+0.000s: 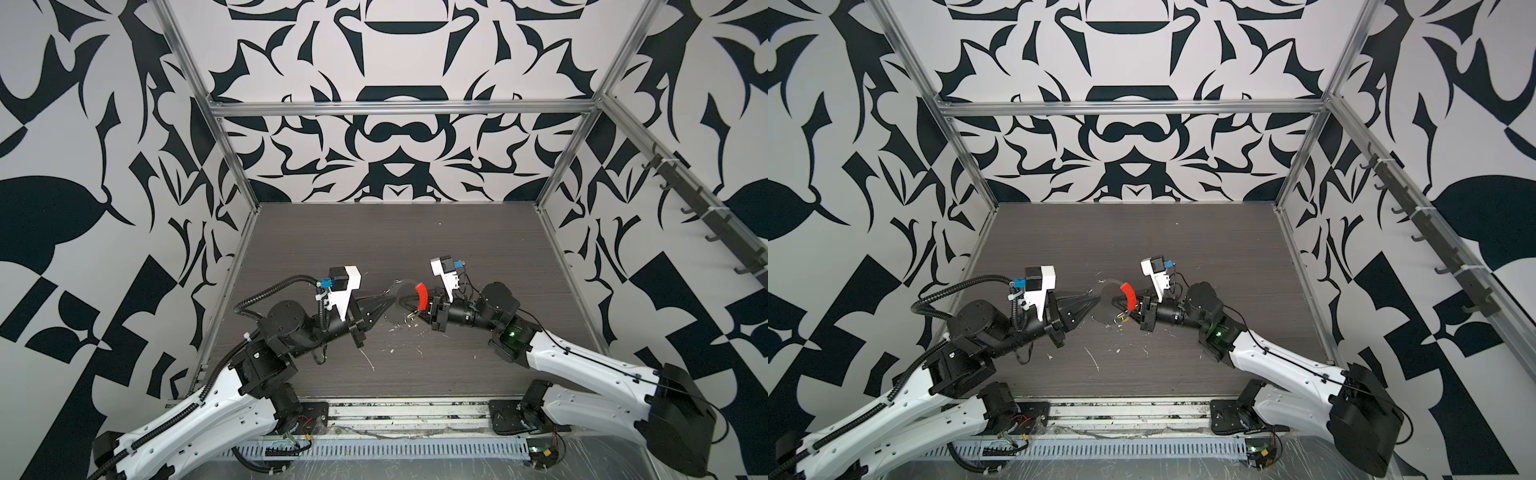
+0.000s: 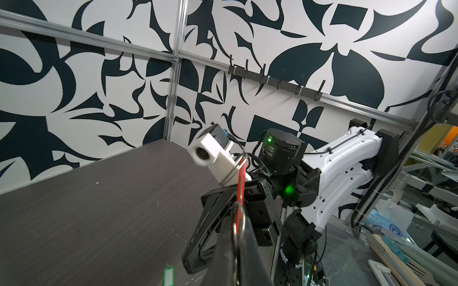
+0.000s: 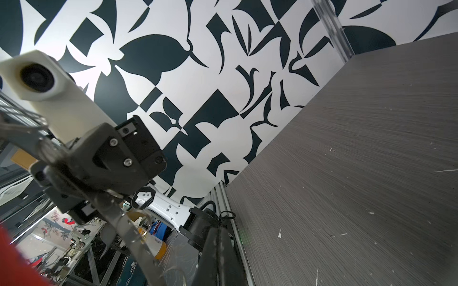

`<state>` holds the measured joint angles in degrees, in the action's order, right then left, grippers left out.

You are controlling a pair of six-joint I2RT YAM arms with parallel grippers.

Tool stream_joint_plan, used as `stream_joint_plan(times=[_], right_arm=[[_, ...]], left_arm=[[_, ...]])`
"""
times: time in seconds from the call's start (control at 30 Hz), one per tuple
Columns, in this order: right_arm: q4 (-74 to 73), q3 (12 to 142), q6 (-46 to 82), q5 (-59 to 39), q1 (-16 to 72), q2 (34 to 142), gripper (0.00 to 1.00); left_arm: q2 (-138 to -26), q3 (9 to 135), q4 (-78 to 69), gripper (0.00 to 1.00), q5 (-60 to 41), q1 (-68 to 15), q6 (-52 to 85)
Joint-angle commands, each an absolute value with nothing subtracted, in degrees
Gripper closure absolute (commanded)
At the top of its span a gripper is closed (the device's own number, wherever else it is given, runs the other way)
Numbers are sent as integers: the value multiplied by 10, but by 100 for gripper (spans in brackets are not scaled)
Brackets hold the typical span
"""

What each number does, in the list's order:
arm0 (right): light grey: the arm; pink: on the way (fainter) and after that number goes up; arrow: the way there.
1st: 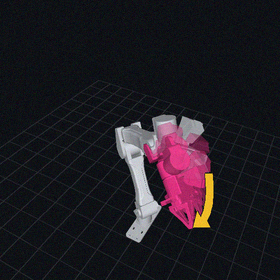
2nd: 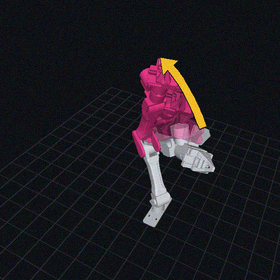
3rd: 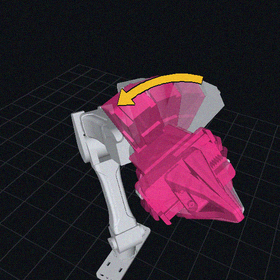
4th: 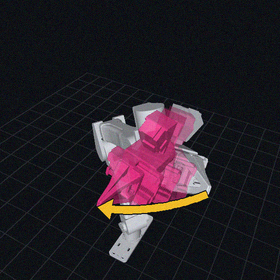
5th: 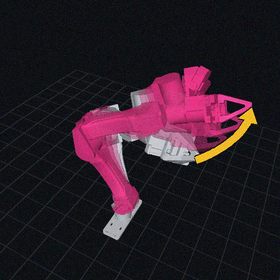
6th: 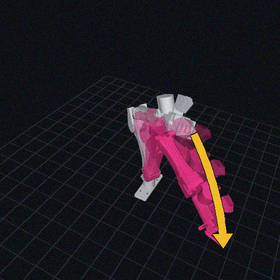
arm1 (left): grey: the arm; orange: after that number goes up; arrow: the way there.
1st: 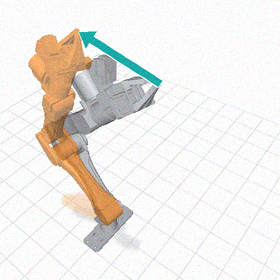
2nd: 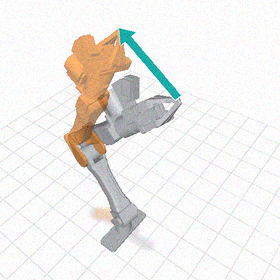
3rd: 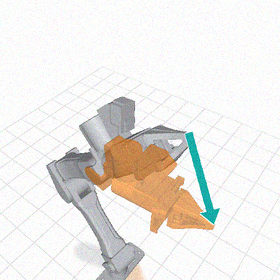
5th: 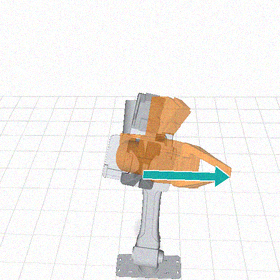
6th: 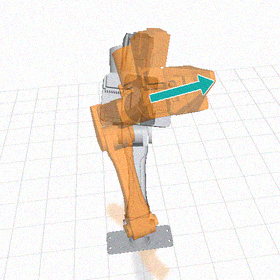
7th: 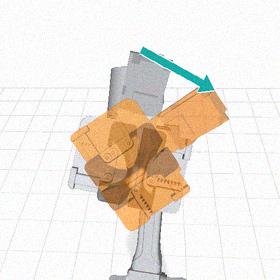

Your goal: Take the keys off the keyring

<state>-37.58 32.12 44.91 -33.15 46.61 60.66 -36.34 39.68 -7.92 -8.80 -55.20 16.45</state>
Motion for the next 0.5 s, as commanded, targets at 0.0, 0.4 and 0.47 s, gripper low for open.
stream_joint_plan(times=[0.0,0.4,0.47], right_arm=[[-401,344,435,-357,464,592,93],[-117,407,294,-225,463,493,68],[-72,414,273,-180,463,471,62]], left_arm=[[-360,391,-88,100,-99,-554,160],[-359,401,-75,100,-77,-554,161],[-361,403,-70,100,-66,-553,165]])
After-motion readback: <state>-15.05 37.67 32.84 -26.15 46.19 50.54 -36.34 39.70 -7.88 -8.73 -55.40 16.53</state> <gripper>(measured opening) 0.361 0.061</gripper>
